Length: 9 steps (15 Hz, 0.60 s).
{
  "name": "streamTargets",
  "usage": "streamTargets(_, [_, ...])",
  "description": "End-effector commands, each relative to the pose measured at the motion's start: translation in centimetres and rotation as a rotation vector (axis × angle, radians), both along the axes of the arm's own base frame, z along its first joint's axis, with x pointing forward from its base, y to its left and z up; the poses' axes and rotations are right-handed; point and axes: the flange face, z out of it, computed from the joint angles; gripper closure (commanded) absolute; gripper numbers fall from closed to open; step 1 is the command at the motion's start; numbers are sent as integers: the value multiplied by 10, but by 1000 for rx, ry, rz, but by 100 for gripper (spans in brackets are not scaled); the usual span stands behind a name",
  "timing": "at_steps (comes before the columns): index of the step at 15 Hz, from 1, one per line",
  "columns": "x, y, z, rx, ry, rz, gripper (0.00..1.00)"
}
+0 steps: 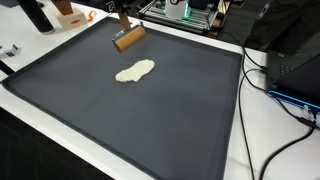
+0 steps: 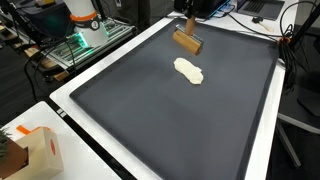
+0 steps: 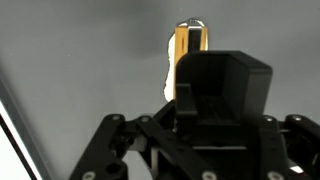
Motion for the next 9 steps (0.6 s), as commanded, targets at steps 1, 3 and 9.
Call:
streamTargets(1, [-10, 4, 17, -51, 3, 8, 81])
streamTargets(3, [-12, 6, 21, -68, -2, 17, 81])
streamTargets(9, [-5, 6, 15, -41, -8, 26, 56])
